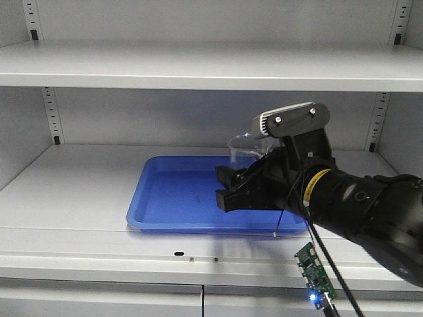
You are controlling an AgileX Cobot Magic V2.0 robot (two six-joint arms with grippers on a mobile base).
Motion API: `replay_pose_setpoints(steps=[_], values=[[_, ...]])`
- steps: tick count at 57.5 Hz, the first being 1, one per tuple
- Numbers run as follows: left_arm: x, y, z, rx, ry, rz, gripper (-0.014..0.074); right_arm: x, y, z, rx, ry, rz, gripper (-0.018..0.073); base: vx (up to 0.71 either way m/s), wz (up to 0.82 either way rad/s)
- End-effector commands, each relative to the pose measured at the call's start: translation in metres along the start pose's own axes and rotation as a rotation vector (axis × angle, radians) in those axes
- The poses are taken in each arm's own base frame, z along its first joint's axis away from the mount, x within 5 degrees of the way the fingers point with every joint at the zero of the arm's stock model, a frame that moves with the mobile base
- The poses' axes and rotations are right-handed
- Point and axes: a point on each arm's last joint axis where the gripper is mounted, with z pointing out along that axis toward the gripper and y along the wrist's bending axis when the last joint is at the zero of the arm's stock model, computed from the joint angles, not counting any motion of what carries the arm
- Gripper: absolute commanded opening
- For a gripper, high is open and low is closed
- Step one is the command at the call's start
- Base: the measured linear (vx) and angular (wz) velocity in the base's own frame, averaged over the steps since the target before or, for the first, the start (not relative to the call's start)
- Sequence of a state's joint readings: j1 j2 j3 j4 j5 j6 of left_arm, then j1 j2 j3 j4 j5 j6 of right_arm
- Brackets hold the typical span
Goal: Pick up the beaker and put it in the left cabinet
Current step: 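Lower the beaker with the right gripper onto the blue tray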
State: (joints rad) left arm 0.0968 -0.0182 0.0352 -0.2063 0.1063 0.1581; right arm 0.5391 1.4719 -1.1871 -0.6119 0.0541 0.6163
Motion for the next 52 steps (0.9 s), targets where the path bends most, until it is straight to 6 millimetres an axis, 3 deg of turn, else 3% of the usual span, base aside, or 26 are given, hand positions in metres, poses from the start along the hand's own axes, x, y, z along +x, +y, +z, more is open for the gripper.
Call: replay_pose_setpoints(steps=[1, 11, 28, 42, 52], values=[[-0.014, 0.001, -0.002, -0.009, -0.115, -0.007, -0.0006, -0.018, 0.003, -0.002, -0.044, -0.105, -0.037, 0.0177, 0.0, 0.0], [-0.014, 0.001, -0.002, -0.009, -0.115, -0.007, -0.0006, -0.003, 0.001, 0.028, -0.103, -0.131, -0.086, 0.0177, 0.0, 0.0], [-0.014, 0.001, -0.002, -0.009, -0.115, -0.007, -0.0006, -0.002, -0.038, 0.087, -0.051, -0.173, -0.062, 0.0177, 0.0, 0.0], [-0.014, 0.001, -0.002, -0.009, -0.115, -0.007, -0.0006, 0.012, -0.042, 0.14, -0.059, -0.17, -0.061, 0.0177, 0.0, 0.0], [-0.014, 0.001, -0.002, -0.009, -0.115, -0.007, -0.0006, 0.024, -0.043, 0.157, -0.058, -0.15, -0.058, 0.0181, 0.0, 0.0]])
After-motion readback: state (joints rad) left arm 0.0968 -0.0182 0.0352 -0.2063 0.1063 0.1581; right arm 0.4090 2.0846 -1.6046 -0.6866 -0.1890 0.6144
